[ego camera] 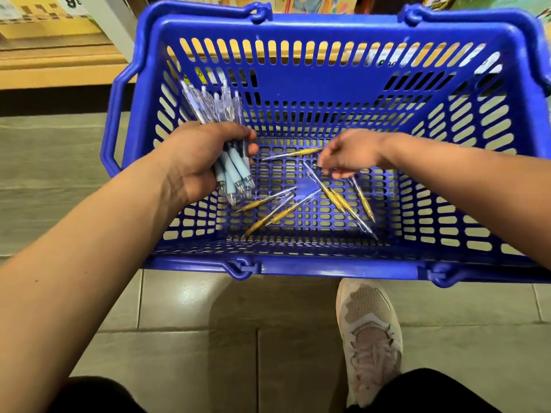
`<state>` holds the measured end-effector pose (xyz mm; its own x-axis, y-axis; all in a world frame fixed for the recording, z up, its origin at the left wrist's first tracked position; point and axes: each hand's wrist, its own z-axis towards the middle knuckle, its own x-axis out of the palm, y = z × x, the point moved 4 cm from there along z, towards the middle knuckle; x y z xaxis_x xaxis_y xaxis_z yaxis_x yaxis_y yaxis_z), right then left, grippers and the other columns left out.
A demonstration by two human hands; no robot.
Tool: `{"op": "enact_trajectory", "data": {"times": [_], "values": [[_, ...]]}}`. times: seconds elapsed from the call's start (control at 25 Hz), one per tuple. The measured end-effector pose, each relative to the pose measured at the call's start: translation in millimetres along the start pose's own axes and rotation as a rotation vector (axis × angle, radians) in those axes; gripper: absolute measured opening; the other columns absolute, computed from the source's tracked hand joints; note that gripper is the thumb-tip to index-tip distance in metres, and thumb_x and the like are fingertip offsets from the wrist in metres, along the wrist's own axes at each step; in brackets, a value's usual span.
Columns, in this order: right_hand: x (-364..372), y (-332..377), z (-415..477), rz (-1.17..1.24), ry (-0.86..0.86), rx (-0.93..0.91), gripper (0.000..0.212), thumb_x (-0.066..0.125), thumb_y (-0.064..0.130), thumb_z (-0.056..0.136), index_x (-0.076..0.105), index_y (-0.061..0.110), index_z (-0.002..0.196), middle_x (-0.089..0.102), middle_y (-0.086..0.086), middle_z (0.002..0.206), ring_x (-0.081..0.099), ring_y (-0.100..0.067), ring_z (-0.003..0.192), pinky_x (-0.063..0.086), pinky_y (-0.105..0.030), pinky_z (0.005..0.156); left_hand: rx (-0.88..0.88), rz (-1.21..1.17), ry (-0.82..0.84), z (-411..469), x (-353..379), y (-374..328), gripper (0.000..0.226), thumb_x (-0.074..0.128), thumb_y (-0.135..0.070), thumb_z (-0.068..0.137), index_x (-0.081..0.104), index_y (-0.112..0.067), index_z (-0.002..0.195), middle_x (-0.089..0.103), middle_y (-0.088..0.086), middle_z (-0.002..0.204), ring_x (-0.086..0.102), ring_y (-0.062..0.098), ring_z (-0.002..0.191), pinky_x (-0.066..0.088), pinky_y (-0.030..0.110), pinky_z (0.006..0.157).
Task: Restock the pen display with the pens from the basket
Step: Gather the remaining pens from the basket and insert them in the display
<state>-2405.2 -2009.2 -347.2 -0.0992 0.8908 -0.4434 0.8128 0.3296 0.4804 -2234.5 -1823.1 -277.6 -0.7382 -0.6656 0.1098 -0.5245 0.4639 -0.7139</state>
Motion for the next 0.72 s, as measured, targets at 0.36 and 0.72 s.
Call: {"op": "enact_trajectory", "data": {"times": [0.36, 0.72], "values": [[-5.5, 65.9, -24.3, 0.750, 0.039, -0.383, 0.023, 0.067, 0.036, 0.096, 0.071, 0.014, 0.101, 0.071, -0.004, 0.089, 0.070, -0.018, 0.086, 0.055, -0.025, 0.080, -0.036, 0.022, 0.093, 10.1, 46.3, 4.8, 0.017, 0.069, -0.010, 0.093, 0.072, 0.000, 0.106, 0.078, 0.016, 0.100, 0.074, 0.023, 0.085, 0.063, 0.042, 0.082], [-13.3, 68.0, -47.9, 0.848, 0.001, -0.210, 0.019, 0.070, 0.029, 0.094, 0.074, 0.011, 0.100, 0.067, -0.001, 0.077, 0.063, -0.010, 0.069, 0.051, -0.018, 0.069, -0.224, -0.135, 0.125, -11.5, 63.6, -3.1, 0.028, 0.057, -0.012, 0.100, 0.069, 0.001, 0.122, 0.077, 0.012, 0.104, 0.076, 0.016, 0.081, 0.065, 0.038, 0.071]]}}
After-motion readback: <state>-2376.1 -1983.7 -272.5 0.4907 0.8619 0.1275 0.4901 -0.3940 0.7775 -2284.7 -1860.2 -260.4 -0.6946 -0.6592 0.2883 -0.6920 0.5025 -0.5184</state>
